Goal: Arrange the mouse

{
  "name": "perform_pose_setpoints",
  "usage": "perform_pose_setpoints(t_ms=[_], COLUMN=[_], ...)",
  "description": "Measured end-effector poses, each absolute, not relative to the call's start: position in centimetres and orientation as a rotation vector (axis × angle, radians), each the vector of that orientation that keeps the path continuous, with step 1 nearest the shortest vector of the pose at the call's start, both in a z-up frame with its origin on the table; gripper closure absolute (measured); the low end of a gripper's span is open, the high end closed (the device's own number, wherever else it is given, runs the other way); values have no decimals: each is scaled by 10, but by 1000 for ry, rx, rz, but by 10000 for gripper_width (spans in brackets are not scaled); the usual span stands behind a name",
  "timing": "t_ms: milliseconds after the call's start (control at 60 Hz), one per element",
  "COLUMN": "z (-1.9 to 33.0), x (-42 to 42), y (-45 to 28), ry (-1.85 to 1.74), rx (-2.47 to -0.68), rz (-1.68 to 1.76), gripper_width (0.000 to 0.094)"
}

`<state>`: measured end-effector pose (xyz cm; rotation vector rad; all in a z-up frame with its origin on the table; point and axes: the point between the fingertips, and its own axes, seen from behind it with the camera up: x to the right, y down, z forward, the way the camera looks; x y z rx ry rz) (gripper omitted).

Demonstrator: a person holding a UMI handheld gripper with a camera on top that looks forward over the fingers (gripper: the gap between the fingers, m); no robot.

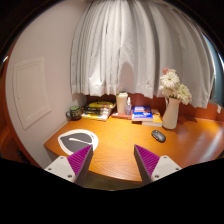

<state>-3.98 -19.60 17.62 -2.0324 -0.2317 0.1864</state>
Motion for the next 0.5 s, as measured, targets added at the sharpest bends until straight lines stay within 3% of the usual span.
perform_pose_setpoints(t_ms=[83, 100, 167, 233, 500], z=[135, 162, 109, 79, 17], x=[-9, -17, 28, 61, 149], y=[-198, -203, -191, -177, -74], ry=[-199, -189, -148, -94, -19], rx=[-2105, -2109, -2183, -2207, -2261], rz=[160, 147, 116, 88, -32], gripper_width=[117, 116, 117, 117, 129])
